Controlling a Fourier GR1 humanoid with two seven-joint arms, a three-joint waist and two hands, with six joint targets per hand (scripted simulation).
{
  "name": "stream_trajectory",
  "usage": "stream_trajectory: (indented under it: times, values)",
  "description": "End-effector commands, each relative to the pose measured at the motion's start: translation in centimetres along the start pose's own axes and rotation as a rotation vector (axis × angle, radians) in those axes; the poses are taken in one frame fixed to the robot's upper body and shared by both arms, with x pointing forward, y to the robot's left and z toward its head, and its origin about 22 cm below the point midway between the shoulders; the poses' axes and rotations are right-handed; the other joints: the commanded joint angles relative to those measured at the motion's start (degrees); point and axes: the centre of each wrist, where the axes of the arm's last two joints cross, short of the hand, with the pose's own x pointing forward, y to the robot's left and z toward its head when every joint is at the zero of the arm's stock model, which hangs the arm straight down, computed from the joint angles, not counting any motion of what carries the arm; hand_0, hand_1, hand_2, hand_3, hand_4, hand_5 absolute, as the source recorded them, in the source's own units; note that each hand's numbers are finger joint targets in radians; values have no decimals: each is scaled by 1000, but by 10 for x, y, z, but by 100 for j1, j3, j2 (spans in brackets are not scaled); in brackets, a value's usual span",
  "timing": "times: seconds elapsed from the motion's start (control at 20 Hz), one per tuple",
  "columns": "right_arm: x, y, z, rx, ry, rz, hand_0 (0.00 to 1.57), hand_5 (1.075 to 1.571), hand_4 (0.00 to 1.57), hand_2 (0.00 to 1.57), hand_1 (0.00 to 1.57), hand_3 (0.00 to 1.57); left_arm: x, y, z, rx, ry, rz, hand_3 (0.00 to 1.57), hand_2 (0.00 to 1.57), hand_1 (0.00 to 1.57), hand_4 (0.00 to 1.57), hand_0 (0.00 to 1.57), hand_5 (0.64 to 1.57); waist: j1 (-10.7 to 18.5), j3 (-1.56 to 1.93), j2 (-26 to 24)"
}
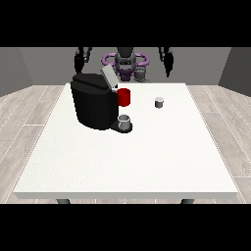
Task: Insert the coffee pod into the coffee machine and close the lid
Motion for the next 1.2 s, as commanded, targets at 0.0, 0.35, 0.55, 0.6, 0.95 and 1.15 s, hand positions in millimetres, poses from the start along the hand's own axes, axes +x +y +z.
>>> stream_trajectory:
  times: [0.0,0.35,0.55,0.6,0.95,1.15]
  values:
    - [-9,-7,9,18,37,-50,0,1571,328,0,0,0,-16,8,8,-24,29,0,0,0,0,724,0,1571,-33,-116,-175]
    - [-30,-6,9,-101,-31,-125,0,1571,330,0,0,0,7,-12,4,-221,-54,75,0,0,0,713,0,1571,118,-114,-288]
    - [-21,9,15,-47,-28,-128,0,1571,346,0,0,0,-6,22,-2,-173,-26,-78,0,0,0,617,0,1571,-144,-117,-318]
    - [-27,-12,9,-43,-67,-118,0,1571,339,0,0,0,-15,26,-2,-186,-49,-103,0,0,0,587,0,1571,-92,-116,-39]
    - [-26,-2,-6,-40,-150,-140,0,1571,232,0,0,0,12,49,-33,-178,18,-351,0,0,0,0,0,1571,-162,-113,454]
    - [-8,15,-10,50,-218,-117,0,1571,399,0,0,0,4,75,-50,-106,34,-481,0,0,0,0,0,1571,-731,-118,891]
